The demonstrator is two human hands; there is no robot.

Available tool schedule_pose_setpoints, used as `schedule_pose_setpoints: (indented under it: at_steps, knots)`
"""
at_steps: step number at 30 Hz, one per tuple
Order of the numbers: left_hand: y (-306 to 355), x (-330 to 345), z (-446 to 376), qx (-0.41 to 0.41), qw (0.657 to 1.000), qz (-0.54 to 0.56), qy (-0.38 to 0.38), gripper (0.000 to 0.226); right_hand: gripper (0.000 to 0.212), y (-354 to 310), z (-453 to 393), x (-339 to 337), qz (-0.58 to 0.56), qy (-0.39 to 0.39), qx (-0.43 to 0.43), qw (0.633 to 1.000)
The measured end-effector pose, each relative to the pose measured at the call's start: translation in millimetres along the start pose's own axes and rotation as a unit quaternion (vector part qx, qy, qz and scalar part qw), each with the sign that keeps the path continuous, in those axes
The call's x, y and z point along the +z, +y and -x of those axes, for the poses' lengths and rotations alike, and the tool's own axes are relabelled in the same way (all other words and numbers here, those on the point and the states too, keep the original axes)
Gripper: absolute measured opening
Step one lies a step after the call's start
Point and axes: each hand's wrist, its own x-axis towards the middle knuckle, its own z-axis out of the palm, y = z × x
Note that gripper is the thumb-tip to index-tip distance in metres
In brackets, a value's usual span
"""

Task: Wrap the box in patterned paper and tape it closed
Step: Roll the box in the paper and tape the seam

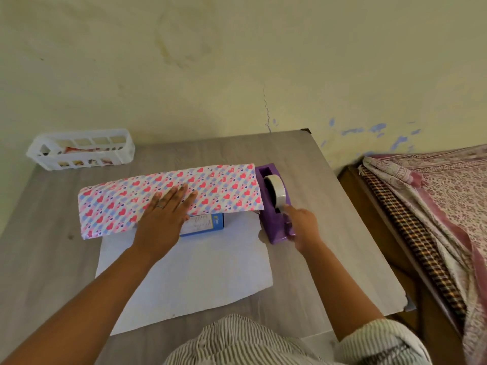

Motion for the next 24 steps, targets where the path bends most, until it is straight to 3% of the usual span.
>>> schedule_pose_setpoints:
  at_steps: [6, 18, 24]
  knots:
    - [0, 2, -5, 0.005, 1.000, -0.008, -0.006, 0.081, 0.004, -26, 2, -13, -0.044, -0.065, 0.064, 0.995]
    - [1, 3, -4, -0.007, 0.999, -0.010, -0.030, 0.083, 0.004, -15, 8, 3, -0.177, -0.043, -0.001, 0.983]
    - [2, 2, -5, -0.008, 0.999, -0.011, -0.031, 0.085, 0.007, 9, 15, 8, -0.160, -0.018, -0.059, 0.985]
